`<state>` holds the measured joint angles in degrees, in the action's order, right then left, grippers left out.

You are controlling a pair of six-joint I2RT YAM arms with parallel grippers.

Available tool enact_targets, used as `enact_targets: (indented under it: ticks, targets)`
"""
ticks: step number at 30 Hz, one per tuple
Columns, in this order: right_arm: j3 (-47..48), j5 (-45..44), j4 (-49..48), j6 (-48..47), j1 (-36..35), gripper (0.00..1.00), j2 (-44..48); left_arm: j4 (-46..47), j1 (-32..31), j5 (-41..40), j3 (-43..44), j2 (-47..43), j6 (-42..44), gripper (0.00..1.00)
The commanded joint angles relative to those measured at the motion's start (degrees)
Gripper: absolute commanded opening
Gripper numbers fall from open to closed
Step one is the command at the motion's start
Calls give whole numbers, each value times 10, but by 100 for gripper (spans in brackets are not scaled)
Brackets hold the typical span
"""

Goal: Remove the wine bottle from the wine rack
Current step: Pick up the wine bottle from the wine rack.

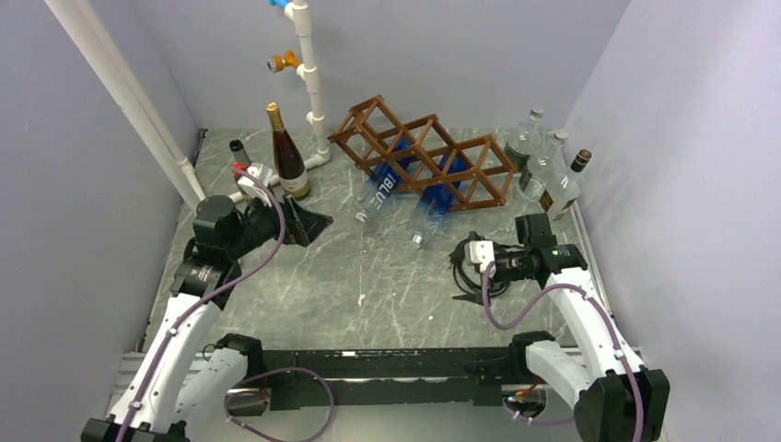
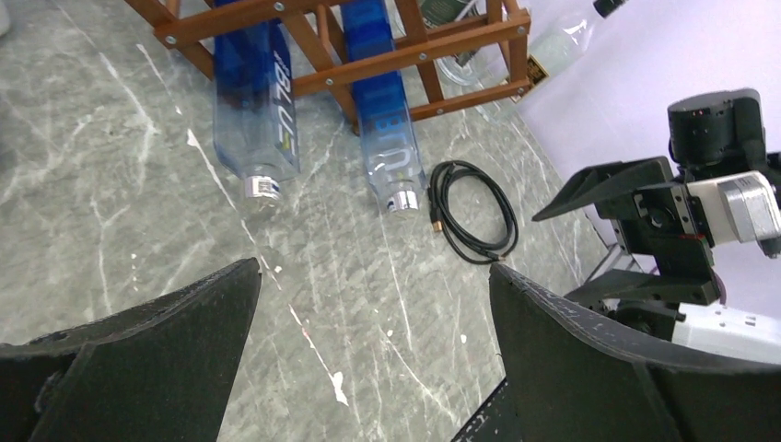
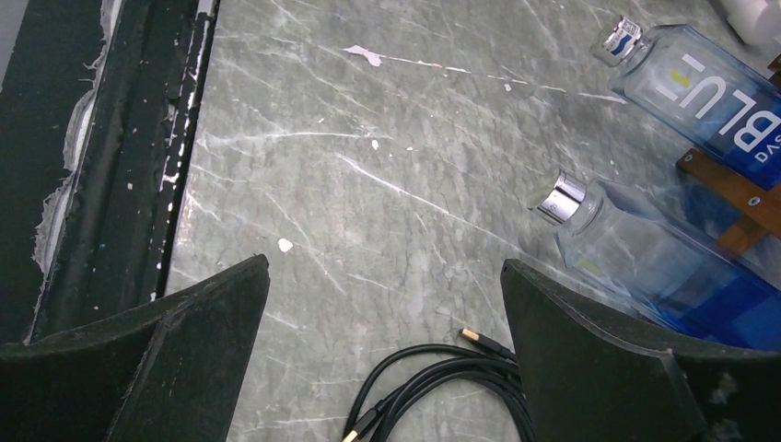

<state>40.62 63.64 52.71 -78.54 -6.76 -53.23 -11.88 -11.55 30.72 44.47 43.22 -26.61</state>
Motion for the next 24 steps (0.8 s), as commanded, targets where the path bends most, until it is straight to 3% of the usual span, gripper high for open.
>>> enact_targets:
  ticks: [1,9,24]
  targets:
    - [21,29,2,-16,3,100,2,13,-33,-12,12,6,18,100]
    - [21,28,1,-15,3,100,1,16,-103,-58,22,35,38,100]
    - [20,28,-1,-14,6,100,-3,14,-179,-134,44,103,63,99]
